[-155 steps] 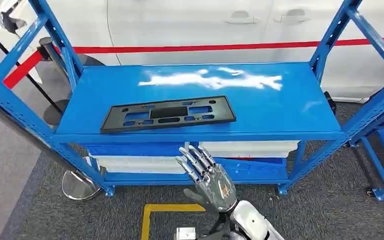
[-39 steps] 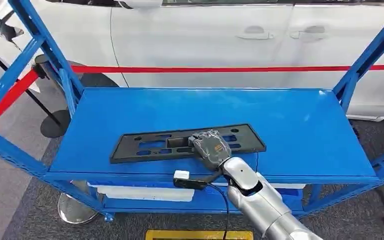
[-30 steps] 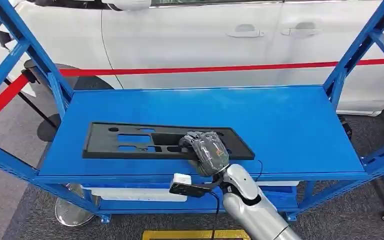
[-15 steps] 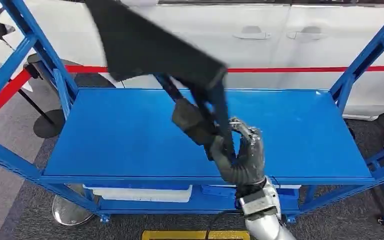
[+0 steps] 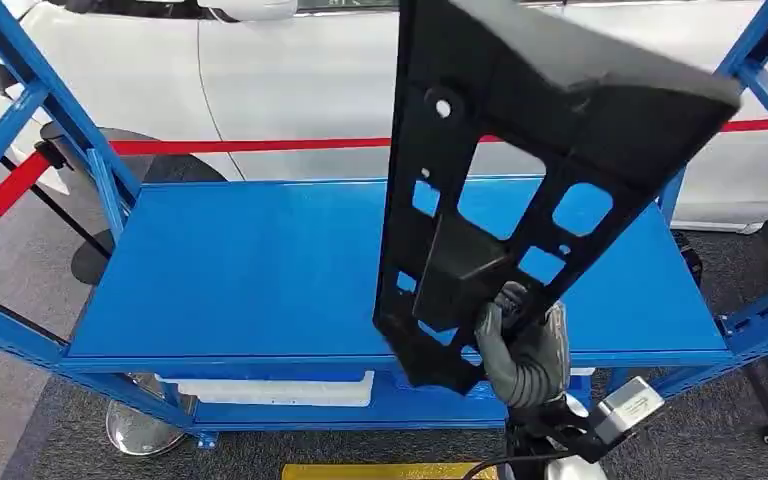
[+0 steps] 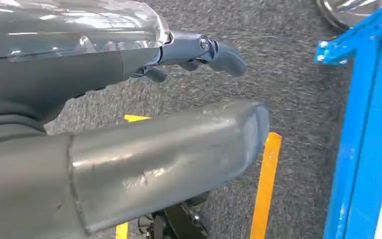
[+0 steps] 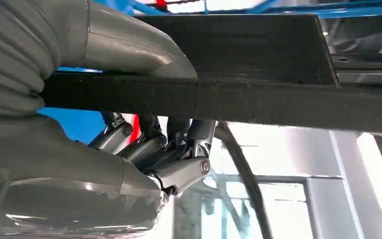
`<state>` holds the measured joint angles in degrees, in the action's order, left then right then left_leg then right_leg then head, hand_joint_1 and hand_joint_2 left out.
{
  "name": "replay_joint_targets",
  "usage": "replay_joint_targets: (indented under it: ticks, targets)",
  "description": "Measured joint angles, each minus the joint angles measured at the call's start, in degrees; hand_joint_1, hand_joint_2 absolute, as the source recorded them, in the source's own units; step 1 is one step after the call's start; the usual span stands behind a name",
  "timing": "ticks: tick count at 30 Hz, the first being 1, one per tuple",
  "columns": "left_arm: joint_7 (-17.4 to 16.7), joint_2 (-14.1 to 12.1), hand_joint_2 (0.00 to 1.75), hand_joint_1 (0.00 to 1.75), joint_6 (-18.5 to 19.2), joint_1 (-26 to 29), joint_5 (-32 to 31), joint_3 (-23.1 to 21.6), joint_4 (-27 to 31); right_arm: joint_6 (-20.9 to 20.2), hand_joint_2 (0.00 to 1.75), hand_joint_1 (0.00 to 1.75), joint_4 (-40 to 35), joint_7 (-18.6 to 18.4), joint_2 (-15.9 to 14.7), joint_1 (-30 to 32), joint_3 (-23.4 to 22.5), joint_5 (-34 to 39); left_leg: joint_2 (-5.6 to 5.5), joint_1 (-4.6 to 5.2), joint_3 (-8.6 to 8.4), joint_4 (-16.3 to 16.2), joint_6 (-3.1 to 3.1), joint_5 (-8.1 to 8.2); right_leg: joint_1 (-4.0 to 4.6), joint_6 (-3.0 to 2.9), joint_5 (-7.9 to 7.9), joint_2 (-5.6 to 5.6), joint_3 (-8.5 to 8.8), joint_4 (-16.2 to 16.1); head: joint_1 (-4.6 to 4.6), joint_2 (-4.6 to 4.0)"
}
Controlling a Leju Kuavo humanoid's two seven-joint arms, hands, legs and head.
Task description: Take the parts from the cabinet and place them on the table.
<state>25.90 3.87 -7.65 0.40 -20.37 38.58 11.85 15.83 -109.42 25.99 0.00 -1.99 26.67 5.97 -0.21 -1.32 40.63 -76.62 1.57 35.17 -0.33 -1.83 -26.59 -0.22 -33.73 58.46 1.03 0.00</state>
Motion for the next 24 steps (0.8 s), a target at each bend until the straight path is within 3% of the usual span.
replay_joint_targets:
  ticks: [1, 2, 4, 5, 8, 10, 11, 14, 15, 16, 17, 19, 20, 21, 24]
  targets:
    - [0.00, 0.02, 0.00, 0.00, -0.13, 0.05, 0.00, 0.16, 0.00, -0.16, 1.75, 1.75, 0.11, 0.16, -0.07, 0.83, -0.20, -0.02, 0.00, 0.00, -0.38, 0.85, -0.13, -1.07, 0.10, -0.06, -0.07, 0.05, 0.05, 0.10, -0.02, 0.00]
    - [0.00, 0.02, 0.00, 0.00, -0.20, 0.04, 0.00, 0.26, 0.00, -0.24, 1.75, 1.75, 0.18, 0.26, -0.11, 1.47, -0.40, -0.02, 0.00, 0.04, -1.97, 4.32, -0.38, -3.33, 0.19, -0.08, -0.15, 0.15, 0.11, 0.18, 0.00, 0.00]
    - [0.00, 0.02, 0.00, 0.00, -0.31, -0.08, 0.00, 0.48, 0.00, -0.29, 1.75, 1.75, 0.18, 0.31, -0.13, 2.19, -0.90, -0.06, 0.00, 0.26, -7.53, 15.42, -1.26, -8.52, 0.33, 0.06, -0.37, 0.31, 0.55, 0.22, 0.00, 0.00]
    - [-0.02, -0.07, 0.00, 0.00, -0.33, -0.22, -0.02, 0.57, 0.00, -0.33, 1.75, 1.75, 0.18, 0.29, -0.13, 2.42, -1.09, -0.15, 0.01, 0.53, -8.47, 17.33, -1.63, -7.59, 0.39, 0.20, -0.42, 0.32, 0.53, 0.24, -0.15, -0.02]
    - [-0.02, -0.02, 0.00, 0.00, -0.37, -0.34, 0.00, 0.72, 0.00, -0.35, 1.75, 1.75, 0.18, 0.26, -0.15, 2.98, -1.40, -0.17, -0.06, 1.05, -8.35, 17.70, -1.83, -8.05, 0.28, 1.16, -0.27, 0.39, 0.34, 0.22, -0.09, 0.00]
    - [0.00, 0.04, 0.00, 0.00, -0.37, -0.36, -0.06, 1.03, 0.00, -0.79, 1.75, 1.75, 0.09, 0.26, -0.15, 3.43, -1.68, -0.44, 0.10, 0.35, -8.79, 18.78, -2.71, -8.82, 0.32, 1.92, -0.66, 0.39, 0.46, 0.45, -0.11, 0.00]
    - [0.02, 0.11, 0.00, 0.00, -0.37, -0.43, -0.18, 1.12, 0.00, -1.18, 1.75, 1.75, 0.07, 0.44, -0.15, 3.88, -1.88, -0.72, 0.07, 0.39, -8.91, 19.03, -3.02, -8.96, 0.19, 2.26, -2.06, 0.39, -0.11, 2.08, -0.29, 0.00]
    - [0.02, 0.15, 0.00, 0.00, -0.37, -0.39, -0.70, 1.44, 0.00, -2.10, 1.75, 1.75, 0.09, 0.74, -0.17, 5.46, -2.65, -1.31, 0.11, 0.40, -8.67, 19.00, -3.21, -9.01, -0.16, 2.92, -8.52, 0.39, -6.27, 14.80, -0.63, 0.00]
    - [0.02, 0.15, 0.00, 0.00, -0.37, -0.39, -0.70, 1.47, 0.00, -2.21, 1.75, 1.75, 0.11, 0.74, -0.22, 5.88, -2.69, -1.38, 0.11, 0.40, -8.60, 18.95, -3.21, -9.00, -0.25, 3.07, -8.96, 0.38, -7.68, 17.46, -0.68, 0.00]
    - [0.02, 0.15, 0.00, 0.00, -0.37, -0.40, -0.72, 1.49, 0.00, -2.23, 1.75, 1.75, 0.11, 0.77, -0.26, 6.16, -2.78, -1.38, 0.11, 0.39, -8.63, 18.93, -3.19, -9.00, -0.43, 3.17, -8.02, 0.36, -7.70, 17.37, -0.68, 0.00]
    - [0.02, 0.15, 0.00, 0.00, -0.37, -0.42, -0.72, 1.49, 0.00, -2.23, 1.75, 1.75, 0.11, 0.79, -0.28, 6.29, -2.86, -1.38, 0.09, 0.37, -8.68, 18.86, -3.10, -8.93, -0.63, 3.24, -5.72, 0.31, -6.28, 14.38, -0.68, 0.00]
    - [-0.15, 0.24, 0.00, 0.00, -0.24, -0.45, -0.81, 1.49, 0.00, -2.36, 1.75, 1.75, 0.09, 0.77, -0.28, 6.47, -3.17, -1.38, 0.02, 0.33, -8.83, 18.39, -2.75, -8.77, -0.86, 3.13, -0.83, 0.22, -1.18, 4.49, -0.70, 0.00]
    - [0.02, 0.26, 0.00, 0.00, 0.18, -0.40, -1.18, 1.49, 0.00, -2.41, 1.75, 1.75, 0.09, 0.88, -0.28, 6.96, -3.39, -1.44, -0.03, 0.42, -8.73, 18.16, -2.44, -8.58, -0.87, 2.87, -0.89, 0.26, 0.67, 0.83, -0.77, 0.00]
    - [0.48, 0.28, 0.00, 0.00, 0.57, -0.39, -1.49, 1.49, 0.00, -2.60, 1.75, 1.75, 0.07, 1.31, -0.22, 7.88, -3.67, -1.62, -0.24, 0.76, -8.57, 17.70, -2.10, -8.43, -0.51, 2.56, -0.58, 0.34, 0.53, 0.56, -0.63, 0.00]
    - [1.09, 0.55, 0.00, 0.00, 0.92, 0.05, -1.92, 1.49, 0.00, -3.17, 1.75, 1.75, -0.09, 3.11, -0.13, 11.73, -4.55, -1.94, -0.26, 0.52, -8.60, 18.19, -1.07, -8.80, -0.21, 1.73, -0.39, 0.36, 0.39, 0.67, -0.66, 0.00]
